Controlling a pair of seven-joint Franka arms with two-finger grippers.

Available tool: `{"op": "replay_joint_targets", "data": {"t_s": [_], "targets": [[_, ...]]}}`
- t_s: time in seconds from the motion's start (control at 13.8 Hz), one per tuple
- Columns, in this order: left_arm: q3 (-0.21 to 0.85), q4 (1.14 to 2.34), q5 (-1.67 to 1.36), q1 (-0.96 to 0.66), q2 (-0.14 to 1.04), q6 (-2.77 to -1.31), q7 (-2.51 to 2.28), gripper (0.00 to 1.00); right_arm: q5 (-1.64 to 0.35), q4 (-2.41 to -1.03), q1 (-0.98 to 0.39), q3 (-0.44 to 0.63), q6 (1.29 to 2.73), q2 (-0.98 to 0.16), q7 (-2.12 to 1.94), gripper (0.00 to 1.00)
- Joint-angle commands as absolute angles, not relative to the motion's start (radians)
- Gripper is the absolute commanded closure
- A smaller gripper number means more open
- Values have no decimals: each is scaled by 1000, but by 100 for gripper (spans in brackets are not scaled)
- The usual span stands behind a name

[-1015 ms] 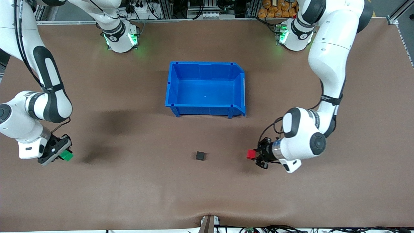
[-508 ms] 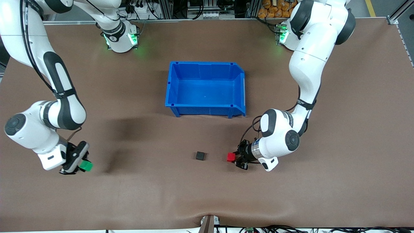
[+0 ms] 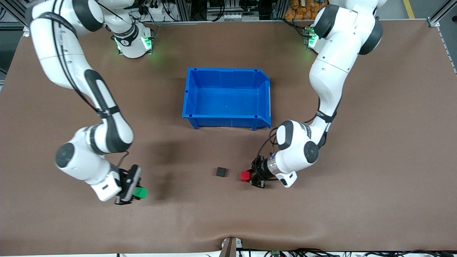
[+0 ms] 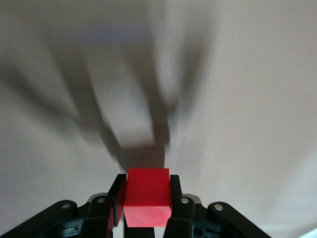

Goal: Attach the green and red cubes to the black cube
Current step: 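Carry the green cube and red cube toward the black cube, then press the red cube against the black cube with the left gripper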

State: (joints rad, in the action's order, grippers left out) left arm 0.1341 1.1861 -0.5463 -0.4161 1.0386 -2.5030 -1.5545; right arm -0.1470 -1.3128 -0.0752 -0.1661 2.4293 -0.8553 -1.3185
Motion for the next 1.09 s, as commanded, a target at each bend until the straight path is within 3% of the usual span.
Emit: {"op": "replay_joint_targets", "data": {"t_s": [0.0, 0.36, 0.8, 1.02], "targets": [[130, 1144, -560, -428, 1077, -2522, -1571, 100, -156, -1239, -139, -155, 2344, -888, -1256, 100], [150, 1144, -560, -448, 1089, -2536, -1589, 100, -124, -1226, -264, -135, 2151, -885, -1071, 100], [164, 1144, -564, -456, 1094, -2559, -1600, 100, -101, -1124, -514, 30, 2146, -954, -877, 100], [173, 1144, -565, -466, 1094, -2569, -1631, 100, -101, -1120, -516, 37, 2151, -962, -887, 100]]}}
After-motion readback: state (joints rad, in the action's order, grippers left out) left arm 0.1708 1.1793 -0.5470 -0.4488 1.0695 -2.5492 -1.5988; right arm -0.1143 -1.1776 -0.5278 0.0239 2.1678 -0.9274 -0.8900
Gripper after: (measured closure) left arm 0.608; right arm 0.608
